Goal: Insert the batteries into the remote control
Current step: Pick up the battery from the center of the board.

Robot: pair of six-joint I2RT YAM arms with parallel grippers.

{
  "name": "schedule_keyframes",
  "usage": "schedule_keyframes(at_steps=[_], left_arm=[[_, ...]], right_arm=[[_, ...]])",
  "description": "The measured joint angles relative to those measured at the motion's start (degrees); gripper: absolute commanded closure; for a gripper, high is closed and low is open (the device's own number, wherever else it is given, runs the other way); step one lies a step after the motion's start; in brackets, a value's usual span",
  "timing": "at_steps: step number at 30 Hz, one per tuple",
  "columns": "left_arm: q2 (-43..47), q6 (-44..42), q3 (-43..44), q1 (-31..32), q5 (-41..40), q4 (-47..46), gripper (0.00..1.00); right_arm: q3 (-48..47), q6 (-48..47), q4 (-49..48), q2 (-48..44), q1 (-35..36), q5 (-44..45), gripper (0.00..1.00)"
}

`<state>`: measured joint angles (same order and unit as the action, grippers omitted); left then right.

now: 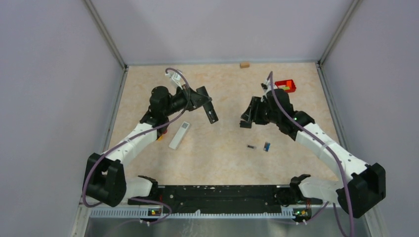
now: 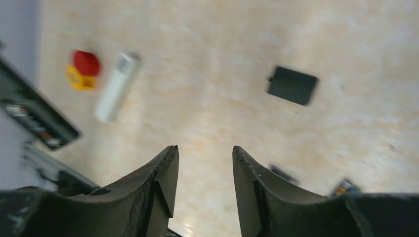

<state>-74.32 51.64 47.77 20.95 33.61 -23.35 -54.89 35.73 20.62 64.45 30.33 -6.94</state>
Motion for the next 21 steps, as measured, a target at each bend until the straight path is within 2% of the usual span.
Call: schedule_keyframes(at_steps=[5, 10, 13, 21], left_arm=[[1.75, -4.22, -1.46, -0.28, -1.73, 5.88, 1.00], [1.75, -5.62, -2.51, -0.57, -2.21, 8.94, 1.00], [1.75, -5.97, -2.56, -0.66, -2.36, 9.09, 1.00], [1.75, -6.43, -2.56, -2.27, -1.62, 9.99, 1.00]], right_arm=[[0.07, -8.55, 11.78, 6.47, 1.57, 7.32, 0.55], [0.04, -12.17, 16.37, 12.76, 6.56, 13.73, 0.52], [0.17, -15.87, 16.20, 14.32, 8.92, 13.57, 0.48], [1.11, -30.97, 15.89, 18.62, 9.81, 11.39, 0.48]])
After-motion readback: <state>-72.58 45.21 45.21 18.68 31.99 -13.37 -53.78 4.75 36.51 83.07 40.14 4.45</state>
